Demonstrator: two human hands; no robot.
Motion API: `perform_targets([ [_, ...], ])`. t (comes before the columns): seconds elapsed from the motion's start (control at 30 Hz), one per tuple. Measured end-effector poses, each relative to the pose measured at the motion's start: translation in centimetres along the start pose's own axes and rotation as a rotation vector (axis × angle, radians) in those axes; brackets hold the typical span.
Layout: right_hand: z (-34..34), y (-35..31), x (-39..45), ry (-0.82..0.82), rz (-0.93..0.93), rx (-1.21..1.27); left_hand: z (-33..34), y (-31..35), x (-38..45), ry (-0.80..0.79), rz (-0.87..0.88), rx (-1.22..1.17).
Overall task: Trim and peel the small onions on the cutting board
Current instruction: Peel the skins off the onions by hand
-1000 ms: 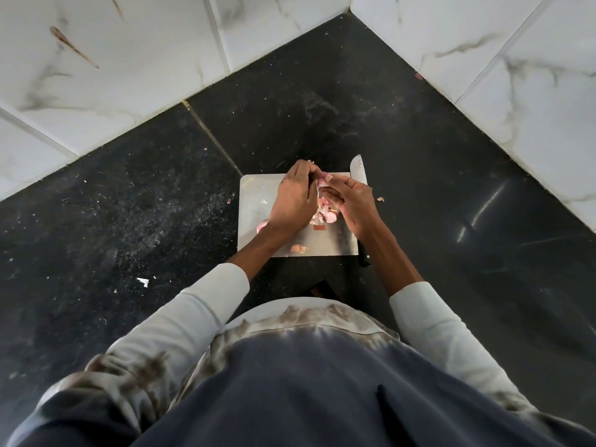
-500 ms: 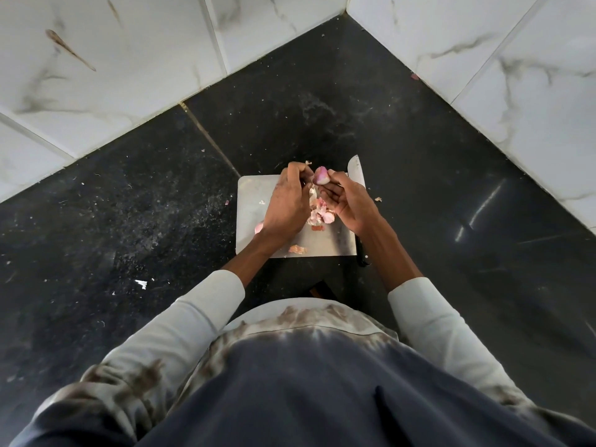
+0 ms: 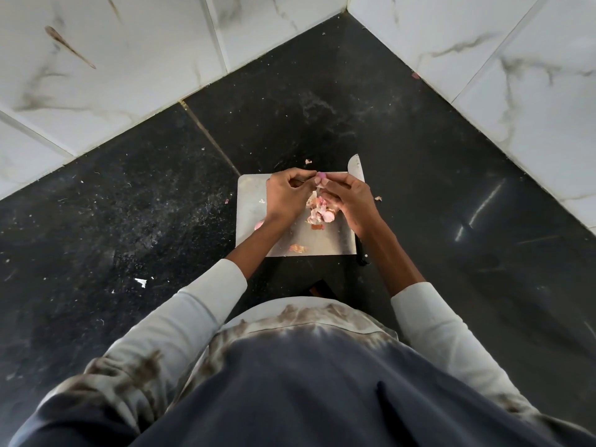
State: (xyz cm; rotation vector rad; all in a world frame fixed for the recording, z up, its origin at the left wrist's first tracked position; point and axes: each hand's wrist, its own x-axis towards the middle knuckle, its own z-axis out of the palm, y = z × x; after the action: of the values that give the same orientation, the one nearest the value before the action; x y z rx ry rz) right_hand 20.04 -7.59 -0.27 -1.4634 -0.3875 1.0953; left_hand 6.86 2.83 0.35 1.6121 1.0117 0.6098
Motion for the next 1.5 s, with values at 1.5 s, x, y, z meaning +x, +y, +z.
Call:
perform_targets([
  [1.5,-0.2,0.6,0.1,0.001,0.132,0.188,0.0,-0.7,0.3,0.064,-0.106,-0.030],
])
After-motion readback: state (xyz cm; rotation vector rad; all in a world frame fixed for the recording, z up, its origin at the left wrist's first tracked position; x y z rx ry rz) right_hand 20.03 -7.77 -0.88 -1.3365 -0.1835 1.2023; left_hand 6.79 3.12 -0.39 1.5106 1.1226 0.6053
